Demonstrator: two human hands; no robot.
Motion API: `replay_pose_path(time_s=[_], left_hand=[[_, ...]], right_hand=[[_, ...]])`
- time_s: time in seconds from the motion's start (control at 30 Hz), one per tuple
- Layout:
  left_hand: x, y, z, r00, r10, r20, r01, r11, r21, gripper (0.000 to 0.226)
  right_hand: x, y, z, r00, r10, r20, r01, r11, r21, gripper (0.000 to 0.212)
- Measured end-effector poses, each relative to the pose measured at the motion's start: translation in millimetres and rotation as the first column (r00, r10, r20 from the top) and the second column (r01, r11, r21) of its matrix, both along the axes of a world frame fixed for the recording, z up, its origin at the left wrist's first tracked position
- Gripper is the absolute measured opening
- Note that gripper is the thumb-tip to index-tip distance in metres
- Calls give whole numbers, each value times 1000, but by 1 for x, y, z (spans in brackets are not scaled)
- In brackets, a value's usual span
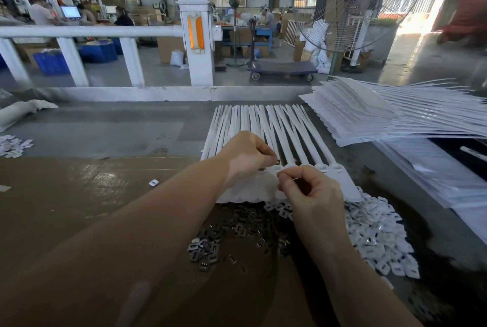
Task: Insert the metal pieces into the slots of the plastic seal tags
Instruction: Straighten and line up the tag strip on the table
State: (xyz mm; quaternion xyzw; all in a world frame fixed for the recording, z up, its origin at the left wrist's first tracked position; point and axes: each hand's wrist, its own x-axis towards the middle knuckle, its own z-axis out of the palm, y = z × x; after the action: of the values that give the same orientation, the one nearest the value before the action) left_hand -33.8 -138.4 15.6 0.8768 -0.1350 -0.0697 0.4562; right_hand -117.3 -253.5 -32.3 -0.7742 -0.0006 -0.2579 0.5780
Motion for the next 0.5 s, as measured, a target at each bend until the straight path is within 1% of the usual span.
replay_pose_path(time_s=[0.07, 0.2, 0.3, 0.37, 0.43, 0.5], left_hand=[[2, -4, -2, 999, 15, -35, -14, 1000, 8, 7], [6, -8, -6, 996, 50, -73, -47, 998, 35, 11], [8, -9, -6, 993, 73, -93, -69, 997, 42, 11], [9, -8, -6, 990, 87, -107, -83, 996, 45, 6], [10, -8, -4, 987, 99, -125, -94, 995, 43, 2], [11, -8, -2, 984, 110, -139, -104, 993, 50, 12]], right_hand=[[0, 0, 0, 1000, 4, 3, -4, 1000, 3, 11], [0, 0, -1, 999, -18, 26, 19, 999, -31, 10], [-1, 3, -2, 988, -103, 116, 121, 980, -160, 11], [-1, 3, -4, 974, -157, 165, 195, 949, -249, 12], [-1, 3, -6, 973, -170, 155, 213, 923, -321, 11], [-1, 3, -7, 977, -164, 139, 204, 909, -363, 11]])
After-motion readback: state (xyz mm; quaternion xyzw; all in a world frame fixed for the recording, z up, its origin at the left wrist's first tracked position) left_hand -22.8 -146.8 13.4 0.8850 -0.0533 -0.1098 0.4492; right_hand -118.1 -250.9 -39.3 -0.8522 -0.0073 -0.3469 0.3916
